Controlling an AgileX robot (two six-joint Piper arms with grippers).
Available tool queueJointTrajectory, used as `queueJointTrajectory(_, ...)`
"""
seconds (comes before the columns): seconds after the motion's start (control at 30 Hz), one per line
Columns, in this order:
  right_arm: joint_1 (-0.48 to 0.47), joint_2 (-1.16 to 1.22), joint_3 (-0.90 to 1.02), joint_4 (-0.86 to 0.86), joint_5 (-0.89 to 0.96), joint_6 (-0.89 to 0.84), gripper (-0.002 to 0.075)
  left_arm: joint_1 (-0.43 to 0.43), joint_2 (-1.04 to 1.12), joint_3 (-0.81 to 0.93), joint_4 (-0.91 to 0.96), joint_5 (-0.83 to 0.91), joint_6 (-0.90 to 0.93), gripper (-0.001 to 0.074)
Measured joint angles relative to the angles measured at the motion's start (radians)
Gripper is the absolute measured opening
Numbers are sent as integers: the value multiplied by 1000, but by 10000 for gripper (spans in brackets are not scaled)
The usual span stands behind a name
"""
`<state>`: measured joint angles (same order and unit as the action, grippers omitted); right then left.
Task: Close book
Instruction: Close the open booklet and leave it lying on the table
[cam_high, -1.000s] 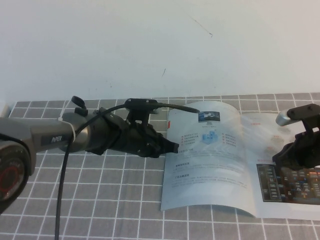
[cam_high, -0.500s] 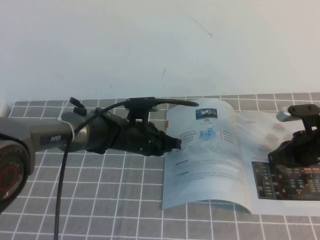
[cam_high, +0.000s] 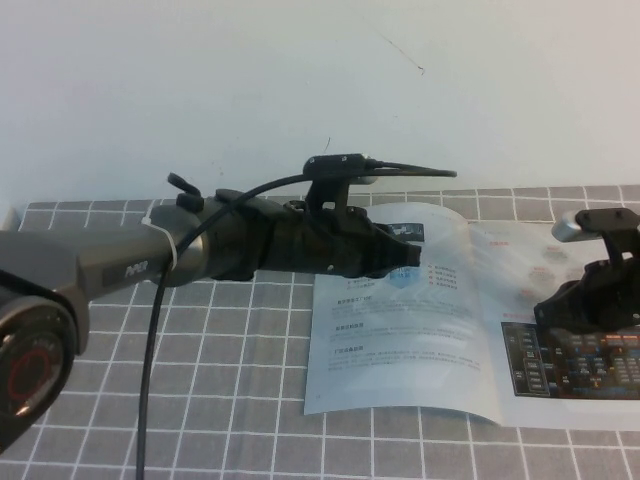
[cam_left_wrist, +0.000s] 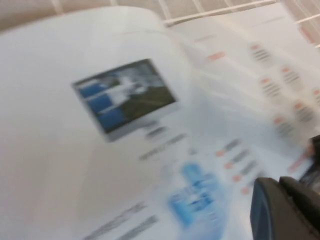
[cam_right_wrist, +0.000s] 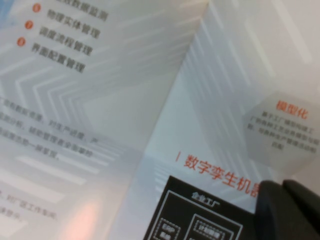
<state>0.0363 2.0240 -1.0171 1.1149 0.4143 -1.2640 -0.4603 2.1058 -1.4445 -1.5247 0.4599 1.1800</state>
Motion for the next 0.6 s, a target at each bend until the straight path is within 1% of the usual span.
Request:
queueJointTrajectory(0.13, 0, -31, -7, -12, -3, 0, -1, 29, -37, 0, 205, -48, -106, -4)
queueJointTrajectory(0.27, 6, -111, -15, -74, 28, 20, -1, 74, -64, 0, 386, -58, -212, -4)
queueJointTrajectory(0.33, 6, -168, -37, -118, 35, 47, -1, 93, -71, 0, 430, -40, -247, -4)
queueJointTrajectory(0.43, -16, -231, -71, -231, 37, 130, -1, 111, -71, 0, 480, -8, -293, -4)
queueJointTrajectory(0.6, -67, -215, -81, -422, 39, 278, -1, 118, -57, 0, 546, 17, -336, -4)
